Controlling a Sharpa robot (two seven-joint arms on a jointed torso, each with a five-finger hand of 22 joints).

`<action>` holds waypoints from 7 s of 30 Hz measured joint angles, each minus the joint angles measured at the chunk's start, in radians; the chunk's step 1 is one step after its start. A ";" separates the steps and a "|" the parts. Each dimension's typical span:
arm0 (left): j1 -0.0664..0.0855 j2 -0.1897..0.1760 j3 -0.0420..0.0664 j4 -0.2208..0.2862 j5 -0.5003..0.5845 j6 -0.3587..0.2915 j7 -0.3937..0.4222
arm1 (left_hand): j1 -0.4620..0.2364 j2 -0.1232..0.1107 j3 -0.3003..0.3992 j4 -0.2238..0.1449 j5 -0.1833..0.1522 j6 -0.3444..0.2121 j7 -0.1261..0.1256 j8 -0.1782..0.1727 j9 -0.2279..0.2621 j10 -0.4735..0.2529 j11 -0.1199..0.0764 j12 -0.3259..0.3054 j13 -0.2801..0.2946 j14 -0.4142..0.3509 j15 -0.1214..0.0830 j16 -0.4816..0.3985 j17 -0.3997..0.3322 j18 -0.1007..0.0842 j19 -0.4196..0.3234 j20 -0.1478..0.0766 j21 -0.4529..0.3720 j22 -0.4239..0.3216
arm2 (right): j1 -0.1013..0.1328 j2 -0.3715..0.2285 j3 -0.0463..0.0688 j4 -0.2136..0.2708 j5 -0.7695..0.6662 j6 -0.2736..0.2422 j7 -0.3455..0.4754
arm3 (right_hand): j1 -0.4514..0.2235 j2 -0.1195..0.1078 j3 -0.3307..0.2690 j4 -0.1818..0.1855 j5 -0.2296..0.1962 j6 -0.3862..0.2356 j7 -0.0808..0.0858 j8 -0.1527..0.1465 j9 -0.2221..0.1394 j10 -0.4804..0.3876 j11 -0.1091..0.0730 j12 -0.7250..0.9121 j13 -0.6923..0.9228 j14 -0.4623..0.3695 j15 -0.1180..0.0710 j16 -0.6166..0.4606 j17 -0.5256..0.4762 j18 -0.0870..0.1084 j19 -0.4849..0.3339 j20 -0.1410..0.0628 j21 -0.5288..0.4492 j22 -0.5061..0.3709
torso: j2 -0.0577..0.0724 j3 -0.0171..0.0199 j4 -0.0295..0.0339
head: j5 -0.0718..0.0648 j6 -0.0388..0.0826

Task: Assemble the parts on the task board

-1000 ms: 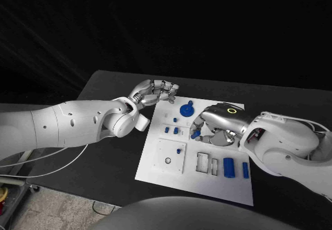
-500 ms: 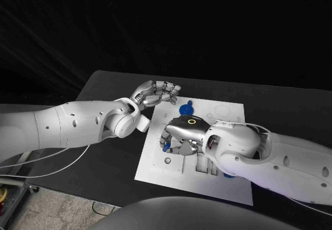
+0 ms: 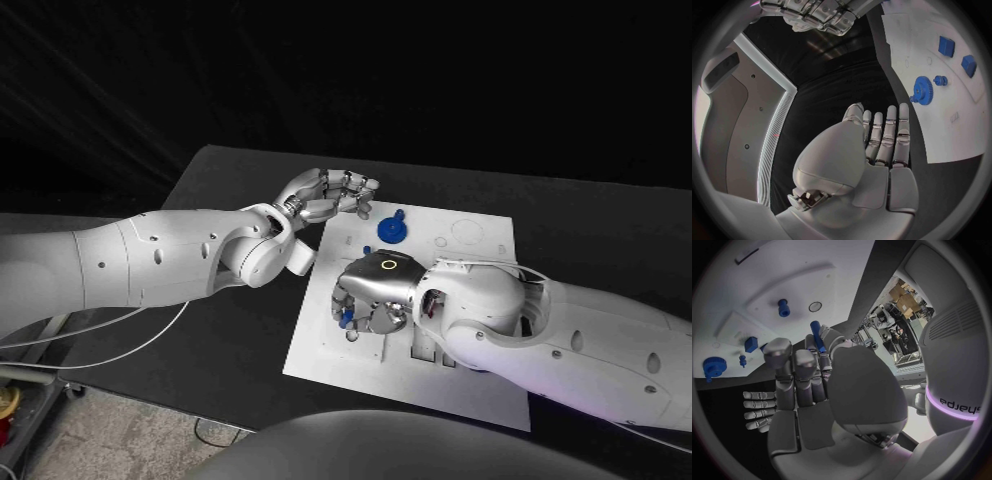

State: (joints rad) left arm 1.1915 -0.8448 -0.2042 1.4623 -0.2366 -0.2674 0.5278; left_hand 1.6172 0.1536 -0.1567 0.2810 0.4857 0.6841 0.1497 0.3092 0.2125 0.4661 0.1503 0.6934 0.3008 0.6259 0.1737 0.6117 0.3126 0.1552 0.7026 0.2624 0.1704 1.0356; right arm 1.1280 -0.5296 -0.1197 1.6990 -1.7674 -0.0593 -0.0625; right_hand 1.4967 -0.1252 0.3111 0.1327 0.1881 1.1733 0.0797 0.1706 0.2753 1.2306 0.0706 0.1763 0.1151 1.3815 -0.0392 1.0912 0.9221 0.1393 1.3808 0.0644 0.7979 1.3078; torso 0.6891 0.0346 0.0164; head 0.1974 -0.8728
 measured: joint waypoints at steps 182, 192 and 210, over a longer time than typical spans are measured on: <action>-0.068 0.031 -0.002 -0.057 0.043 0.068 -0.037 | 0.018 0.008 0.028 -0.006 0.017 -0.007 0.007 0.000 -0.009 -0.004 0.011 -0.004 -0.017 0.004 0.004 0.004 -0.003 0.000 0.000 0.000 -0.004 0.016 | 0.004 -0.505 -0.019 0.203 0.349 0.140 -0.540 | -0.614 0.133 -0.399 0.153 -0.032 -0.120 -0.036 0.150 0.304 0.235 -0.107 1.391 1.193 0.085 -0.054 0.474 0.386 -0.118 0.086 -0.050 0.650 0.000 | -0.105 0.0013 -0.0107 | -0.108 0.000; -0.068 0.032 -0.002 -0.057 0.043 0.074 -0.043 | 0.018 0.008 0.031 -0.003 0.023 -0.007 0.007 0.000 -0.010 -0.004 0.011 -0.004 -0.020 0.004 0.004 0.004 -0.004 0.000 0.000 0.000 -0.004 0.019 | -0.044 -0.511 -0.020 0.221 0.239 0.070 -0.544 | -0.587 0.139 -0.406 0.154 0.023 -0.120 -0.036 0.150 0.319 0.235 -0.107 1.391 1.193 0.085 -0.054 0.441 0.385 -0.118 0.086 -0.050 0.625 0.000 | -0.108 0.0008 -0.0095 | -0.110 0.000; -0.078 0.033 -0.003 -0.062 0.043 0.085 -0.053 | 0.018 0.008 0.036 -0.003 0.027 -0.011 0.011 0.000 -0.012 -0.004 0.011 -0.009 -0.022 0.004 0.004 0.004 -0.005 0.000 0.000 0.000 -0.004 0.022 | -0.085 -0.481 -0.020 0.201 0.163 0.039 -0.551 | -0.546 0.120 -0.432 0.153 0.048 -0.105 -0.051 0.175 0.368 0.235 -0.107 1.391 1.192 0.085 -0.054 0.392 0.385 -0.102 0.086 -0.050 0.575 0.000 | -0.110 0.0001 -0.0083 | -0.115 0.000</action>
State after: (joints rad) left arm 1.1134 -0.8115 -0.2070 1.4004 -0.1933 -0.1829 0.4752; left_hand 1.6353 0.1617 -0.1205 0.2781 0.5131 0.6733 0.1604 0.3092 0.2007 0.4623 0.1613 0.6849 0.2788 0.6295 0.1772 0.6158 0.3072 0.1552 0.7026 0.2625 0.1664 1.0580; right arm 1.0430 -1.0102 -0.1397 1.9000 -1.6049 -0.0205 -0.6134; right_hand 0.9506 -0.0054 -0.1211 0.2858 0.2363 1.0684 0.0283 0.3453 0.6435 1.4660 -0.0362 1.5671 1.3075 1.4662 -0.0931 1.4833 1.3075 0.0376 1.4667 0.0142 1.3726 1.3081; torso 0.5787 0.0347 0.0081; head 0.0820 -0.8728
